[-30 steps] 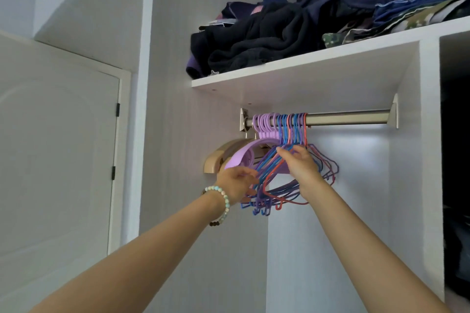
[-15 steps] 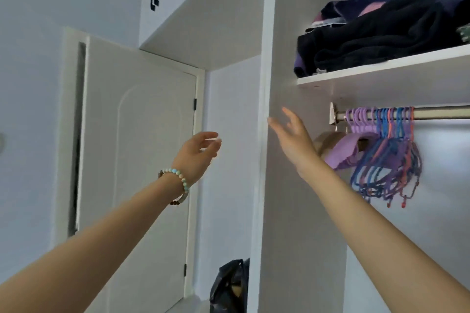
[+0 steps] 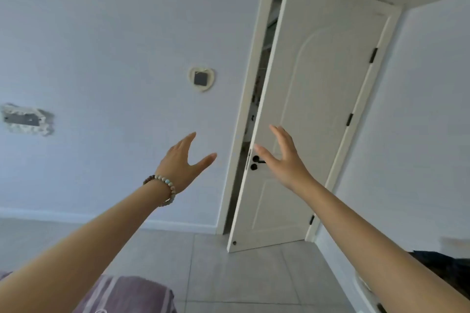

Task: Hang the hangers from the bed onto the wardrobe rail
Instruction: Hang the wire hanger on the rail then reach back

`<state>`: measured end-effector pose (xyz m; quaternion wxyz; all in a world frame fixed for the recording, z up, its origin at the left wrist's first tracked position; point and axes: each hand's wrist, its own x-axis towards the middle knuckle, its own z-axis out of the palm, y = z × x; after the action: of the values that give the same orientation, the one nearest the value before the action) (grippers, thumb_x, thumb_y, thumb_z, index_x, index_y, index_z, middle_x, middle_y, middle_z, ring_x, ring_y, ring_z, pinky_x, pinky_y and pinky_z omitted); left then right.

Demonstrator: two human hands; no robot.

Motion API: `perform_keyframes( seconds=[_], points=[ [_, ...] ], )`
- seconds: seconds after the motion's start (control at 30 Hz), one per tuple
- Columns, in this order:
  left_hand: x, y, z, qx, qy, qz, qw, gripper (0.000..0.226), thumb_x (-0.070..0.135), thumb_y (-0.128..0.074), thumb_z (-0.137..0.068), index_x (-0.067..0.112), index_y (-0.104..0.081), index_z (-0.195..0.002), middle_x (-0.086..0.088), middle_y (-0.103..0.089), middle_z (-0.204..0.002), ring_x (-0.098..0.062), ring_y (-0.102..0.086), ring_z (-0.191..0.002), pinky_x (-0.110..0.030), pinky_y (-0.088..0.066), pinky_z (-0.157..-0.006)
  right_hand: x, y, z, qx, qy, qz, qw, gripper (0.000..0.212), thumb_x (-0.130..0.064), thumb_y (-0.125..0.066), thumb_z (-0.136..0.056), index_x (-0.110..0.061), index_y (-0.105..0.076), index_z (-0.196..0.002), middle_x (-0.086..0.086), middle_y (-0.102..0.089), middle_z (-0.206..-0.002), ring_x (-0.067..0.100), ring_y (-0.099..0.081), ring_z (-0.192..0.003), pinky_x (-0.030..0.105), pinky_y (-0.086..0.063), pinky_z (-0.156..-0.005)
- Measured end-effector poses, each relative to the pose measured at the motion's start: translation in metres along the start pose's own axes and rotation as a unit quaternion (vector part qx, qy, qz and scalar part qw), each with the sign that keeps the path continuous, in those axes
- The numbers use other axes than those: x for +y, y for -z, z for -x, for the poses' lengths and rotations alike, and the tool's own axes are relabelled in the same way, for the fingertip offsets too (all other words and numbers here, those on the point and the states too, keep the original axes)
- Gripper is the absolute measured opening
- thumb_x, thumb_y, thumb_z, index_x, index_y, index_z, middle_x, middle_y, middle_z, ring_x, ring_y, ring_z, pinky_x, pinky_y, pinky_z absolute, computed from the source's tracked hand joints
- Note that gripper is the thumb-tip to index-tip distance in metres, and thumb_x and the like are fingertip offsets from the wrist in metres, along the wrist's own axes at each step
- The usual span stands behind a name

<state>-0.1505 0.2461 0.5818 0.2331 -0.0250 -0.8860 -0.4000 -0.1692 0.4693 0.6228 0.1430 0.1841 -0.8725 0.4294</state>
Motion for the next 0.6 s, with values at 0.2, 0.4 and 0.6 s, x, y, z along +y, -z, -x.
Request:
perform_keyframes(
  seconds=[0.2, 0.4, 0.6],
  points=[
    [-0.185, 0.035, 0.057, -0.024, 0.133, -0.112, 0.985, 0.091, 0.067, -0.048, -0.077, 0.02, -0.015, -0.148, 0.002, -0.02, -0.155, -0.018, -0.02, -0.142, -0.04, -0.021, -0.117, 0.021, -0.195, -0.002, -0.15, -0.029, 0.003, 0.988, 0.074, -0.053, -0.051, -0.089, -0.034, -0.013, -0.149, -0.018, 0.005, -0.157, 0.003, 0.003, -0.145, 0.032, -0.01, -0.116],
    [-0.343, 0.03, 0.151, -0.067, 0.278, -0.156, 0.945, 0.089, 0.064, -0.052, -0.078, 0.017, -0.019, -0.147, -0.003, -0.024, -0.154, -0.022, -0.025, -0.14, -0.038, -0.023, -0.115, 0.069, -0.373, 0.048, -0.283, -0.071, 0.009, 0.956, 0.076, -0.05, -0.055, -0.088, -0.032, -0.014, -0.149, -0.011, 0.005, -0.159, 0.007, 0.002, -0.146, 0.034, -0.009, -0.118],
    [-0.466, -0.003, 0.256, -0.125, 0.397, -0.19, 0.889, 0.087, 0.065, -0.05, -0.08, 0.016, -0.021, -0.147, -0.004, -0.023, -0.154, -0.02, -0.024, -0.141, -0.033, -0.021, -0.115, 0.131, -0.502, 0.119, -0.377, -0.123, 0.026, 0.918, 0.077, -0.046, -0.057, -0.088, -0.027, -0.017, -0.15, -0.007, 0.0, -0.159, 0.011, -0.002, -0.146, 0.033, -0.01, -0.116]
  ],
)
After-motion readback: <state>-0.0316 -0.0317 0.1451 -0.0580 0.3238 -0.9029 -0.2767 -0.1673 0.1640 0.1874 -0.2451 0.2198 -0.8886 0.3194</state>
